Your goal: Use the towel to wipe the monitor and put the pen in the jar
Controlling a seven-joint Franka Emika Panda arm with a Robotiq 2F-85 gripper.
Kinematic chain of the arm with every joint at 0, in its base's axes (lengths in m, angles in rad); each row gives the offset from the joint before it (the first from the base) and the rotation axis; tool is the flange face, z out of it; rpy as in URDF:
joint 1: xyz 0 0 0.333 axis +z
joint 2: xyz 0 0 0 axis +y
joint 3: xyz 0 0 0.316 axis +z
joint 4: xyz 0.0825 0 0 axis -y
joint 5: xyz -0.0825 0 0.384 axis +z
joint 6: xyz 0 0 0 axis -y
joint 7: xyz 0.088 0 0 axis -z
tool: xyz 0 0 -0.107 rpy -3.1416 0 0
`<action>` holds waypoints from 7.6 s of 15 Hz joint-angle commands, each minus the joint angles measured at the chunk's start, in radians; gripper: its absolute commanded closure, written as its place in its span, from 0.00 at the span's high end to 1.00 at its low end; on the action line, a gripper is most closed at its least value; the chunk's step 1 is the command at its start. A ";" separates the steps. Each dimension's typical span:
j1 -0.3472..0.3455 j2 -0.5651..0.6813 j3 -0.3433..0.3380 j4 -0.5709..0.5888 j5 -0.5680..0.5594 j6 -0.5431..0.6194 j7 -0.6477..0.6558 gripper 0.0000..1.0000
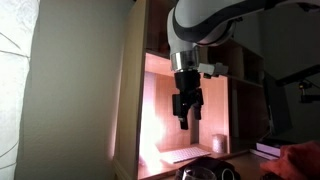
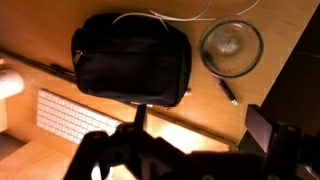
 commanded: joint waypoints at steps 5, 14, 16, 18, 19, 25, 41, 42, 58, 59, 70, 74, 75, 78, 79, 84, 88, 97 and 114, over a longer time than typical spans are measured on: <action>-0.128 -0.018 0.077 0.206 0.005 -0.069 -0.072 1.00; -0.130 -0.075 0.096 0.213 0.007 -0.151 -0.075 1.00; -0.138 -0.090 0.102 0.220 0.013 -0.151 -0.078 1.00; -0.128 -0.100 0.098 0.201 0.020 -0.144 -0.089 1.00; -0.129 -0.106 0.099 0.201 0.023 -0.148 -0.079 1.00; -0.128 -0.122 0.098 0.192 0.041 -0.136 -0.074 1.00; -0.125 -0.149 0.087 0.167 0.106 -0.119 -0.035 0.41; -0.125 -0.150 0.086 0.168 0.105 -0.119 -0.023 0.34; -0.126 -0.144 0.051 0.114 0.102 -0.135 0.203 0.03; -0.127 -0.143 0.049 0.097 0.108 -0.136 0.208 0.03; -0.135 -0.138 0.032 -0.001 0.152 -0.156 0.295 0.03; -0.135 -0.134 0.022 -0.020 0.155 -0.164 0.334 0.03; -0.135 -0.133 0.021 -0.029 0.158 -0.167 0.336 0.03; -0.135 -0.133 0.015 -0.061 0.165 -0.174 0.349 0.03; -0.135 -0.133 0.013 -0.075 0.170 -0.175 0.346 0.03; -0.136 -0.134 0.001 -0.121 0.192 -0.184 0.350 0.03; -0.136 -0.134 -0.005 -0.145 0.201 -0.194 0.369 0.03; -0.136 -0.119 -0.006 -0.191 0.257 -0.174 0.405 0.35; 0.037 -0.092 -0.140 -0.239 0.295 0.030 0.344 1.00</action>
